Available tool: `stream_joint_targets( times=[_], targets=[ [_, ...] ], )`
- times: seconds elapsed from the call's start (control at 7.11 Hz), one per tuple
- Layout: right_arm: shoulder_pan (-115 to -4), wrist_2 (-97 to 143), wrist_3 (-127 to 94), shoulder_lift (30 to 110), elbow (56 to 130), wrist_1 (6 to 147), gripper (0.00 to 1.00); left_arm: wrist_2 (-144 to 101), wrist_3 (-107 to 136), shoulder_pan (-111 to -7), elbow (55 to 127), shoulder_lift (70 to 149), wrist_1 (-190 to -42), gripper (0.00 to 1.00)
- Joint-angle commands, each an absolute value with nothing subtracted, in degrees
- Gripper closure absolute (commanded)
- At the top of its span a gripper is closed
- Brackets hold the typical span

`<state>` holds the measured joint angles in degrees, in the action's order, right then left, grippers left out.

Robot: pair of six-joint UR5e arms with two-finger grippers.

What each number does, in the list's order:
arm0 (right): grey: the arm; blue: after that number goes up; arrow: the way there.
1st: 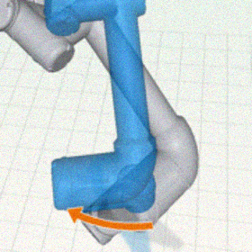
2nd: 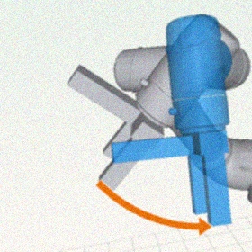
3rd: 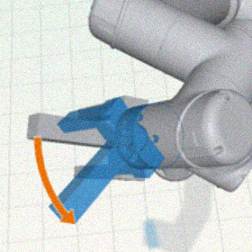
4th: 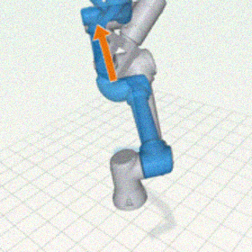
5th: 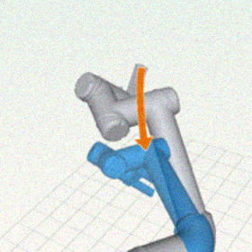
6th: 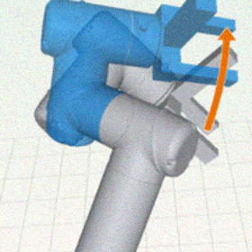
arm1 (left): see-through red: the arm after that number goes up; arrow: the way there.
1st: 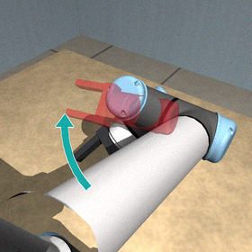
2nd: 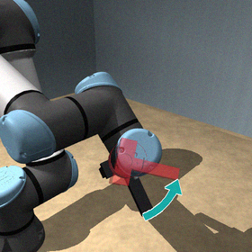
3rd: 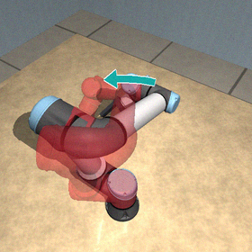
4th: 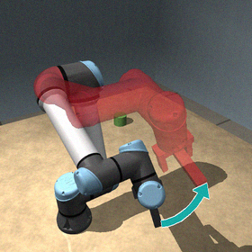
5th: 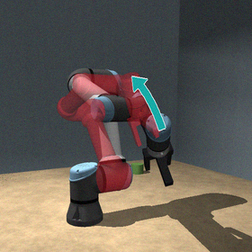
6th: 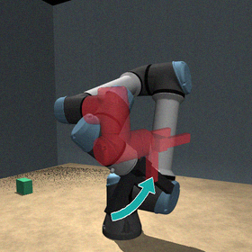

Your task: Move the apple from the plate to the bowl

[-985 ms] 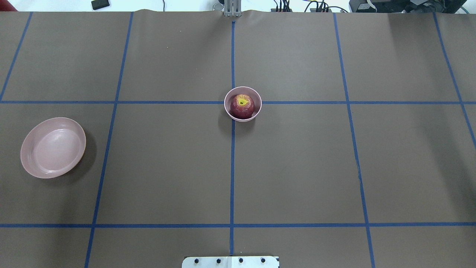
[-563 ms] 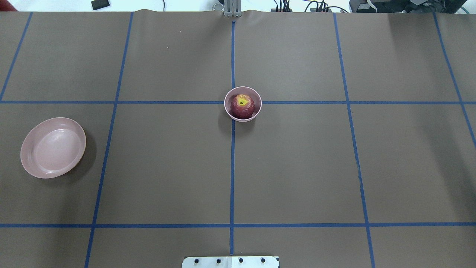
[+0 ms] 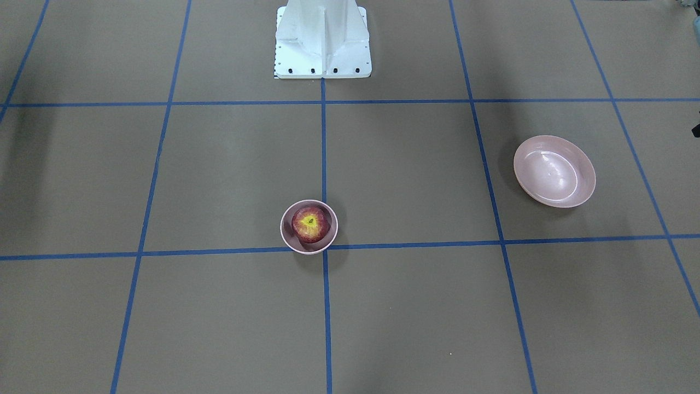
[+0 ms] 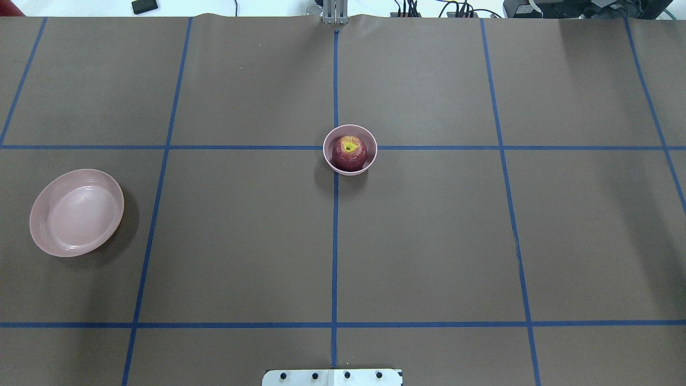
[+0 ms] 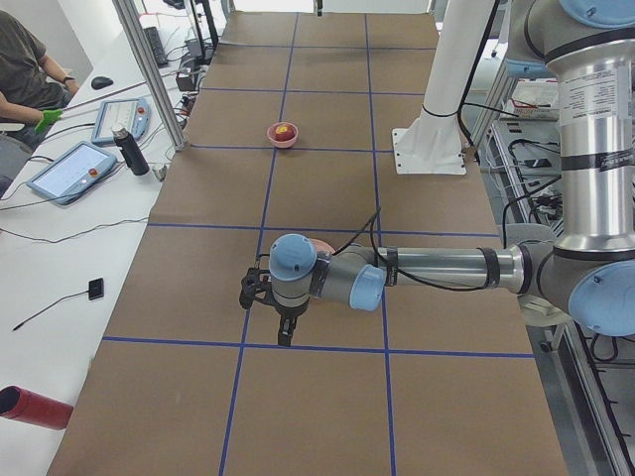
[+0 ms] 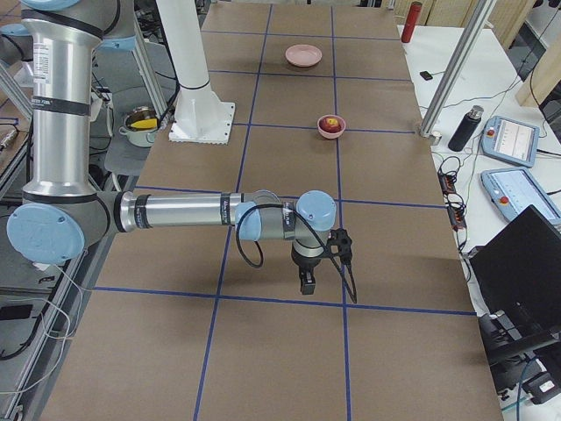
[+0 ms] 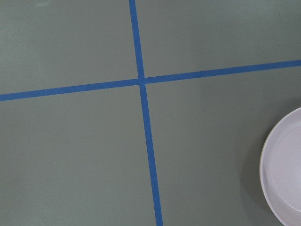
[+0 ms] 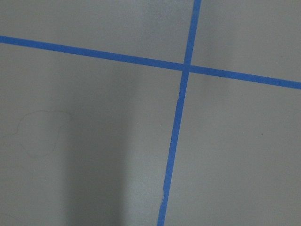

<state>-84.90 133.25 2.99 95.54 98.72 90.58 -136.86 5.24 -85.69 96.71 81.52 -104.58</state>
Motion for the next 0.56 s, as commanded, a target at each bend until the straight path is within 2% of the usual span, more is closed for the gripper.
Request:
stream_joint_targets(
  times=[0.0, 0.42],
  targets=[
    [-84.90, 133.33, 2.99, 95.28, 98.61, 90.44, 0.00, -137.19, 5.45, -85.69, 96.24, 81.56, -104.68, 0.02],
    [-84.82, 133.95, 2.29, 95.27, 98.53, 90.18, 0.00, -137.29, 5.71, -85.69, 97.90, 82.27, -104.33, 0.02]
  ],
)
